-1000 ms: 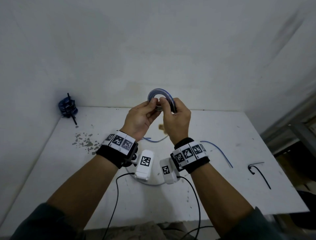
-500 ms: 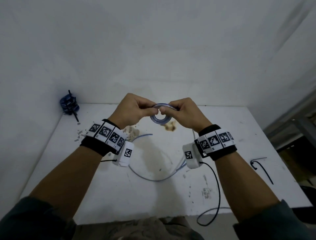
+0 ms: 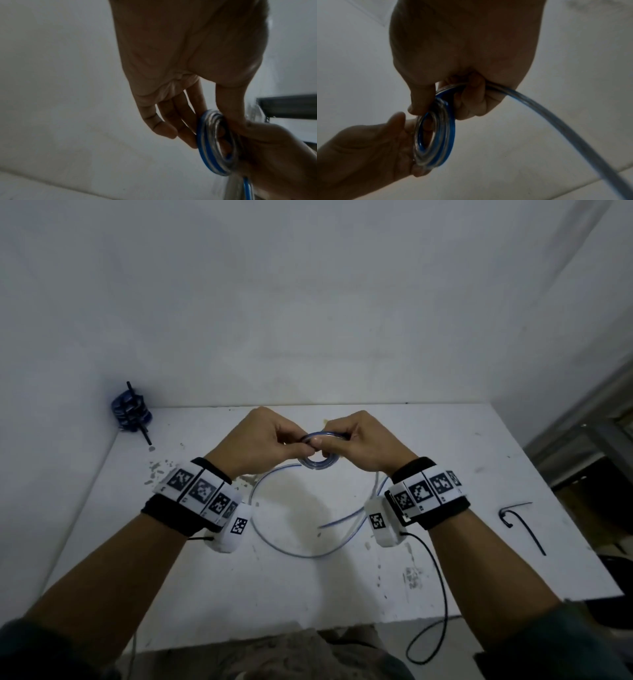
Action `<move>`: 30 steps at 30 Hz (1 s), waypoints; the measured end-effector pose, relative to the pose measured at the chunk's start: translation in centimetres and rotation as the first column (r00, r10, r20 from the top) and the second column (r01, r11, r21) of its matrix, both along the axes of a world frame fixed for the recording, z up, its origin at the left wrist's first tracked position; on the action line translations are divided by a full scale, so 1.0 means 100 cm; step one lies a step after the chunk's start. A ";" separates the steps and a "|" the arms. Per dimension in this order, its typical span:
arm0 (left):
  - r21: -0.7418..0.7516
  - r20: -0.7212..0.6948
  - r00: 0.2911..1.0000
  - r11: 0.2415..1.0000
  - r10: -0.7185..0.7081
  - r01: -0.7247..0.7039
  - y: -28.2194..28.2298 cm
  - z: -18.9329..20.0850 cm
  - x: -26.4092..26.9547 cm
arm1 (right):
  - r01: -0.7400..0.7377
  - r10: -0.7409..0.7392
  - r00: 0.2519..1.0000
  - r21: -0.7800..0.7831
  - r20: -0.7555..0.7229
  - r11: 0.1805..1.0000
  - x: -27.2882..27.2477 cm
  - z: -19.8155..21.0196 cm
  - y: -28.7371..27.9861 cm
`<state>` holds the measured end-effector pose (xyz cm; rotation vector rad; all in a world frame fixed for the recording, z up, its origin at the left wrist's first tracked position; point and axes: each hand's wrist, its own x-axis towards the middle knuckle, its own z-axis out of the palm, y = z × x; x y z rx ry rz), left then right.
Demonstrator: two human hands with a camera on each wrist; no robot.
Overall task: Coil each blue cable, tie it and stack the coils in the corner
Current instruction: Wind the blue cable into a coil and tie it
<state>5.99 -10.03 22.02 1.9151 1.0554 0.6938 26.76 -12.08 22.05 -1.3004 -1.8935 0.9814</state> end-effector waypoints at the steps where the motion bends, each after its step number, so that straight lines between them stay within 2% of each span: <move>1: 0.024 0.036 0.999 0.999 0.035 -0.036 -0.002 -0.001 0.001 | -0.007 0.007 1.000 -0.005 -0.001 1.000 0.001 0.000 0.001; 4: 0.028 0.206 0.969 0.989 0.134 -0.143 -0.006 -0.007 0.005 | 0.056 -0.054 0.995 0.027 -0.079 0.998 0.004 -0.001 0.003; 7: -0.001 0.313 0.922 0.970 0.230 -0.241 -0.009 -0.013 0.011 | 0.157 -0.145 0.951 0.025 -0.273 0.987 -0.001 -0.009 0.001; 9: -0.047 0.397 0.862 0.945 0.314 -0.323 -0.009 -0.016 0.016 | 0.275 -0.243 0.882 0.022 -0.404 0.961 -0.012 -0.019 -0.004; 12: -0.135 0.491 0.759 0.898 0.428 -0.420 -0.007 -0.021 0.025 | 0.441 -0.389 0.733 -0.045 -0.559 0.896 -0.036 -0.037 -0.007; 14: -0.214 0.515 0.713 0.877 0.476 -0.431 -0.008 -0.026 0.030 | 0.475 -0.429 0.672 -0.092 -0.604 0.875 -0.048 -0.043 -0.007; 15: -0.266 0.515 0.702 0.870 0.492 -0.415 -0.008 -0.028 0.029 | 0.473 -0.430 0.666 -0.101 -0.610 0.875 -0.050 -0.043 -0.006; 16: -0.310 0.508 0.709 0.872 0.489 -0.379 -0.009 -0.029 0.026 | 0.460 -0.416 0.682 -0.090 -0.602 0.883 -0.048 -0.042 -0.005; 18: -0.305 0.455 0.785 0.902 0.420 -0.306 -0.007 -0.030 0.016 | 0.395 -0.344 0.777 -0.017 -0.527 0.919 -0.034 -0.038 -0.002; 21: -0.104 0.268 0.937 0.974 0.224 -0.203 -0.003 -0.024 0.000 | 0.175 -0.151 0.968 0.109 -0.200 0.978 -0.013 -0.026 0.003; 23: 0.023 0.118 0.986 0.992 0.121 -0.124 -0.001 -0.019 -0.003 | 0.055 -0.054 0.998 0.088 -0.014 0.995 -0.008 -0.017 0.007; 25: 0.038 0.097 0.989 0.992 0.114 -0.118 0.002 -0.019 -0.004 | 0.027 -0.027 1.000 0.038 0.004 0.999 -0.006 -0.010 0.010; 27: -0.016 0.169 0.970 0.985 0.173 -0.172 0.004 -0.023 -0.004 | 0.051 -0.050 0.998 0.042 -0.029 0.998 -0.006 -0.012 0.011; 30: -0.169 0.262 0.920 0.953 0.290 -0.252 0.000 -0.040 0.003 | 0.132 -0.129 0.975 0.005 -0.180 0.991 -0.012 -0.032 0.009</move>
